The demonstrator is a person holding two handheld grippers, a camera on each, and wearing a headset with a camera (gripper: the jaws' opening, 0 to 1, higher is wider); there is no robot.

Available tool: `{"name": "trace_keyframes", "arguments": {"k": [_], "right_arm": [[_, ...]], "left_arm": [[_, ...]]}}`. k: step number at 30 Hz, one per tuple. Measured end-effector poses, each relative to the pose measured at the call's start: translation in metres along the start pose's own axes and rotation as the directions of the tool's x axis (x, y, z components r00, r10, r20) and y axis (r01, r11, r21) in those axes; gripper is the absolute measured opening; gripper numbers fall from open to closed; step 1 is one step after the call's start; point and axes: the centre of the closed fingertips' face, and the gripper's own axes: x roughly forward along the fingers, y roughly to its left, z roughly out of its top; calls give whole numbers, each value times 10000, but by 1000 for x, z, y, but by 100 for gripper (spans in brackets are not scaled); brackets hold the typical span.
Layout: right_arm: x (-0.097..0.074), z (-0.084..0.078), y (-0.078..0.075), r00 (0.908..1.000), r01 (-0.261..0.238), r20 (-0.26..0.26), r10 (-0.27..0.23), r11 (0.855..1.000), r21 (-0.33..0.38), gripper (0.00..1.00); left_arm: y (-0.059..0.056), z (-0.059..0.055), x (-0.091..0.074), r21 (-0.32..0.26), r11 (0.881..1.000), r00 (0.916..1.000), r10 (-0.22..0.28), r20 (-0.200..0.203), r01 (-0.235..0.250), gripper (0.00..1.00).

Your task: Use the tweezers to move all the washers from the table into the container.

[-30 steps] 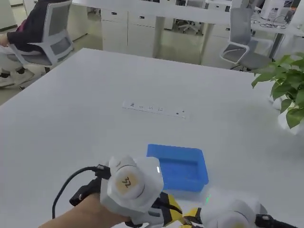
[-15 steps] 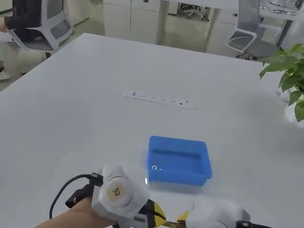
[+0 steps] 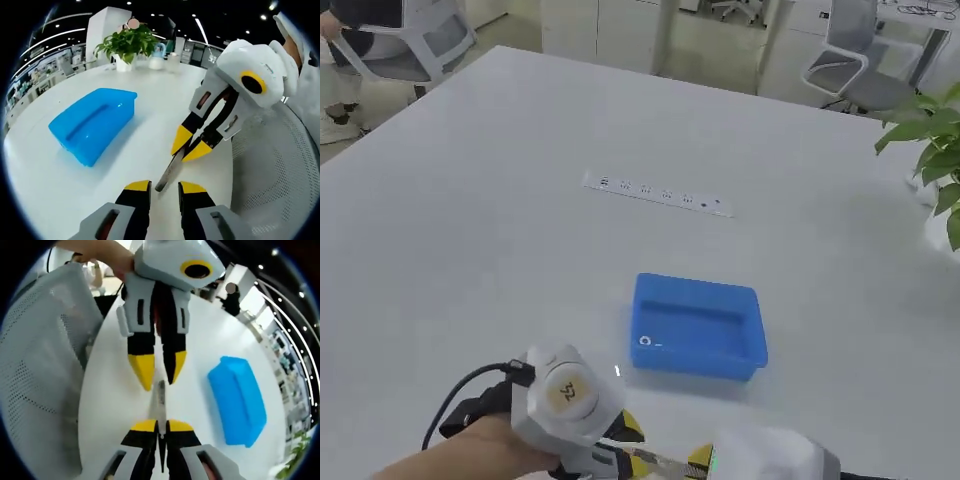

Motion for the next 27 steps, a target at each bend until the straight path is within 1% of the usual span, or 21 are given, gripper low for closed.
{"name": "trace_keyframes", "arguments": {"k": [2,3,4,6,7,8,10,12,13,14,16,17,18,19,20,21,23,24,25,26,27], "right_arm": [[-4,6,-1,9998,-11,213,14,9999,-150,3],[-6,8,0,9997,-48,239,58,9991,-410,3],[-7,9,0,9997,-34,231,48,9982,-595,3],[-8,9,1,9997,-12,230,35,9951,-991,3],[-8,8,4,9998,-61,178,82,9933,-1152,3],[-8,7,5,9999,-12,133,31,9898,-1426,3],[-8,4,4,9997,250,6,-254,9784,-2053,3],[-7,-2,-1,9961,721,-318,-820,9682,-2397,3],[-6,-4,0,9948,819,-405,-934,9706,-2265,3],[-6,-6,0,9933,951,-465,-1053,9783,-1838,4],[-6,-9,4,9933,1048,-427,-1077,9923,-654,7],[-7,-11,4,9919,1160,-507,-1165,9932,-120,9],[-7,-10,6,9926,1142,-445,-1129,9931,284,11],[-7,-12,9,9934,1074,-458,-1051,9929,516,14],[-9,-14,10,9925,1160,-508,-1108,9867,1141,16],[-11,-13,11,9932,1139,-403,-1089,9811,1566,18],[-20,-9,10,9922,1203,-39,-1243,9515,2833,20],[-25,-8,8,9901,1241,134,-1394,9180,3767,23],[-27,-8,7,9891,1244,210,-1459,9026,4121,27],[-33,-10,2,9849,1308,317,-1702,8513,5081,30],[-37,-10,-2,9807,1321,442,-1904,8121,5684,31]], "left_arm": [[-1,-1,3,203,9992,9992,-336,-231,340,21],[-4,0,5,193,9974,9972,-688,-303,694,20],[-8,0,5,174,9945,9940,-1025,-379,1032,16],[-12,2,6,110,9904,9895,-1369,-467,1376,11],[-14,2,6,101,9865,9845,-1627,-649,1637,6],[-13,3,6,166,9854,9832,-1676,-729,1692,3],[-20,2,5,17,9759,9708,-2171,-1017,2184,2],[-21,8,7,19,9774,9734,-2104,-909,2114,1],[-20,12,8,568,9810,9807,-1811,-739,1855,0],[-20,13,8,896,9813,9837,-1641,-730,1704,0],[-17,12,9,1366,9840,9902,-1022,-947,1147,0],[-17,12,8,1605,9828,9923,-759,-978,910,0],[-20,13,8,2015,9746,9923,-798,-950,977,0],[-21,13,8,1960,9767,9931,-695,-940,869,0],[-19,15,7,2127,9753,9956,-421,-837,591,0],[-19,15,7,2452,9684,9961,-262,-847,463,0],[-14,10,7,3158,9488,9931,392,-1106,-23,0],[-10,6,8,3514,9357,9870,843,-1366,-313,0],[-8,5,8,3731,9269,9846,1006,-1433,-404,0],[-6,2,9,3659,9287,9800,1249,-1549,-605,0],[-4,-1,9,3491,9338,9748,1454,-1691,-788,0]]}}
